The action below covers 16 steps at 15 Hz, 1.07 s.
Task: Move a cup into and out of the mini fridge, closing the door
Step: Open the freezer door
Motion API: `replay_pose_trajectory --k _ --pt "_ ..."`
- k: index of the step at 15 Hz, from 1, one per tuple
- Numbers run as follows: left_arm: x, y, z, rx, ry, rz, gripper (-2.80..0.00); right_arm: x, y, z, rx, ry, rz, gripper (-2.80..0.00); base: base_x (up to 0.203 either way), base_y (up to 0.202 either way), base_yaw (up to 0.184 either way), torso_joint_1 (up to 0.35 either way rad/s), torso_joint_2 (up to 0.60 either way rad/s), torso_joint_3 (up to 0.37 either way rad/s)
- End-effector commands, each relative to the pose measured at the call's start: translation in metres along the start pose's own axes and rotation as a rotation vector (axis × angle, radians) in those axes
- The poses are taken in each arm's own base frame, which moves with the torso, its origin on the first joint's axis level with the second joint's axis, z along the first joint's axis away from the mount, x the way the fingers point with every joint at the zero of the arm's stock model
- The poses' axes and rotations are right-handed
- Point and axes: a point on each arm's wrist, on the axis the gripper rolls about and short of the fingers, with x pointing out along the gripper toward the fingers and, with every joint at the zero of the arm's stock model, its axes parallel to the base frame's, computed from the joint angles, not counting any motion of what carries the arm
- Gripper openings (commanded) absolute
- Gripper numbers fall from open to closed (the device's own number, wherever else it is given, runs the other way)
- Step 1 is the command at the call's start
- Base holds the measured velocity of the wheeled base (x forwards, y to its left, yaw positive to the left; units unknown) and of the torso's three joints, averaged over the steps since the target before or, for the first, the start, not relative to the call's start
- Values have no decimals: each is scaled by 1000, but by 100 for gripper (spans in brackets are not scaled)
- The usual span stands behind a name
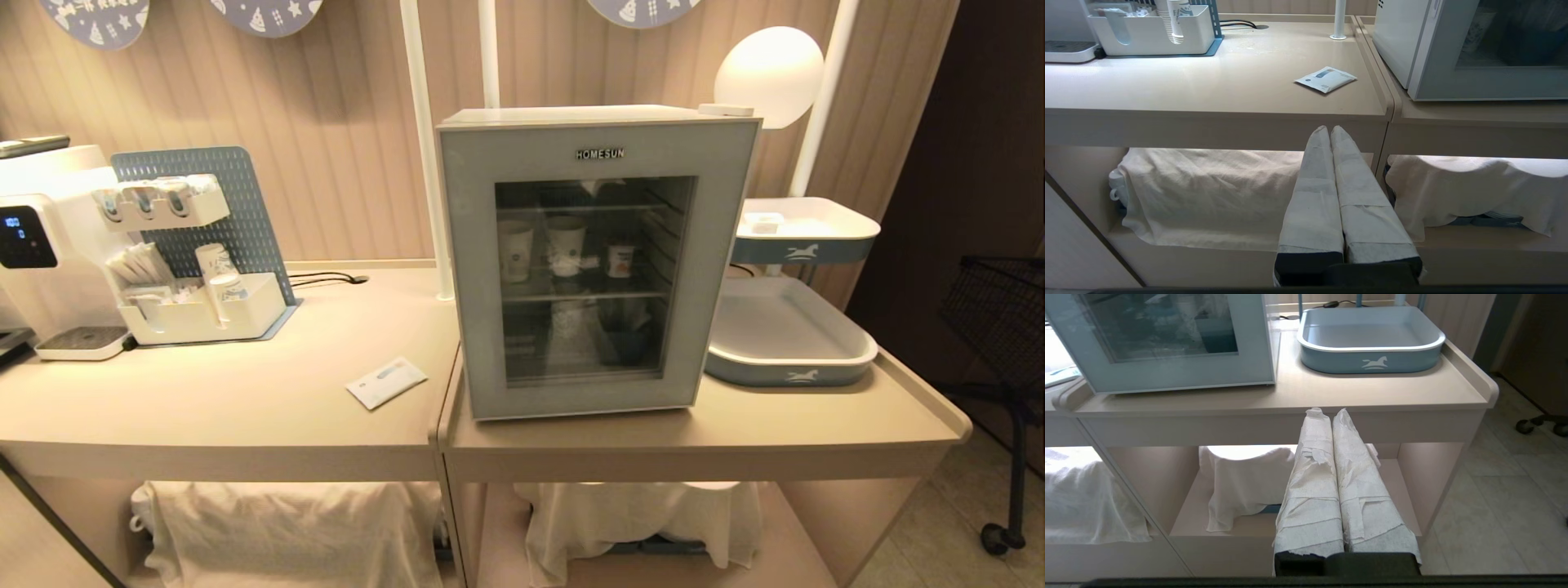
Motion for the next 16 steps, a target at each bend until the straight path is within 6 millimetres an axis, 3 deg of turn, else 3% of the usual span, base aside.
replay_pose_trajectory --k 1,8,11,13,16 --pt "0 0 0 1 0 1 -280 0 0 0 0 2 0 -280 82 0 2 -9 -1 -4" --pt "0 0 0 9 -1 0 -280 0 0 0 -2 2 0 -280 175 0 -1 2 5 0" --pt "-1 0 3 13 -9 10 -280 0 0 0 -2 1 1 -280 21 0 0 1 6 -1" --pt "-11 0 37 3 -87 28 -280 0 0 0 -2 5 0 -280 0 0 0 0 0 0" --pt "-49 -2 140 -97 -178 12 -280 0 0 1 -2 7 0 -280 0 0 0 0 0 0"
